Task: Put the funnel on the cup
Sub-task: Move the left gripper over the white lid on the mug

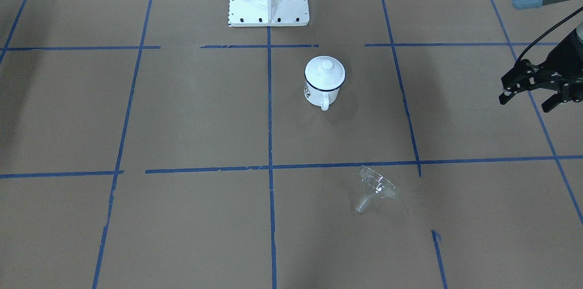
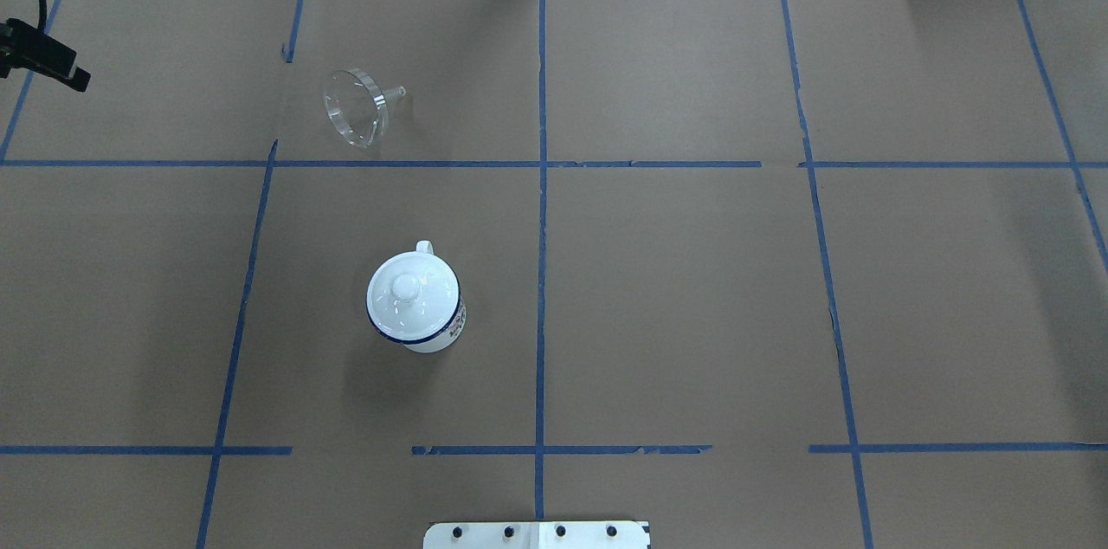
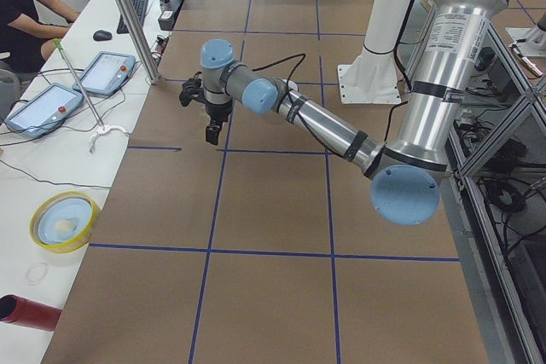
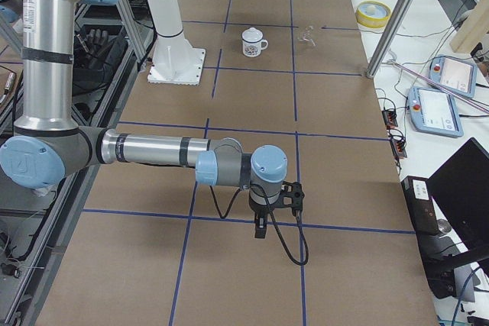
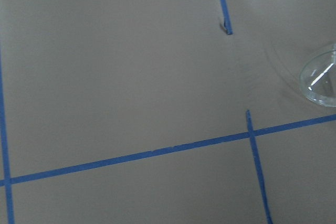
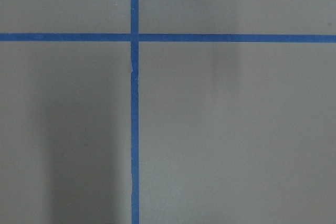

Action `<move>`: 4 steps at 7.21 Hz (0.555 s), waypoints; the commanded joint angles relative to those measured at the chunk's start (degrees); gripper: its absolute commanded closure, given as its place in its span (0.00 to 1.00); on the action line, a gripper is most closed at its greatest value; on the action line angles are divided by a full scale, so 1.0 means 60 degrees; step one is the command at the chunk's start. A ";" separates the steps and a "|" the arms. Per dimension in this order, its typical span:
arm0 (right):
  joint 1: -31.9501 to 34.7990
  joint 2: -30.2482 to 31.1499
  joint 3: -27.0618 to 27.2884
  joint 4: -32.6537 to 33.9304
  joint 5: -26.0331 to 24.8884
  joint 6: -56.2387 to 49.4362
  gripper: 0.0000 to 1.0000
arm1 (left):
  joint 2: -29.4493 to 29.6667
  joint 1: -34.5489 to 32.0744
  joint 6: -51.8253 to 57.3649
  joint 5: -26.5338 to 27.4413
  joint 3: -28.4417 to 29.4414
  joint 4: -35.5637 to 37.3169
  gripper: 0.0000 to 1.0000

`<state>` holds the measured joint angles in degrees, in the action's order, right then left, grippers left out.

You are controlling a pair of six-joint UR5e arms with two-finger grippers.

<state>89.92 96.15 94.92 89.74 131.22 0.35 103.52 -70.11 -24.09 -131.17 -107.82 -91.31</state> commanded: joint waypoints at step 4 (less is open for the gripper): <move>0.0000 0.0001 0.0000 0.0000 0.0000 0.0000 0.00 | 0.2838 0.3693 -0.5421 0.1526 -0.0868 0.2661 0.00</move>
<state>89.91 96.15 94.92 89.74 131.22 0.35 115.22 -54.56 -47.67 -125.84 -112.85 -79.46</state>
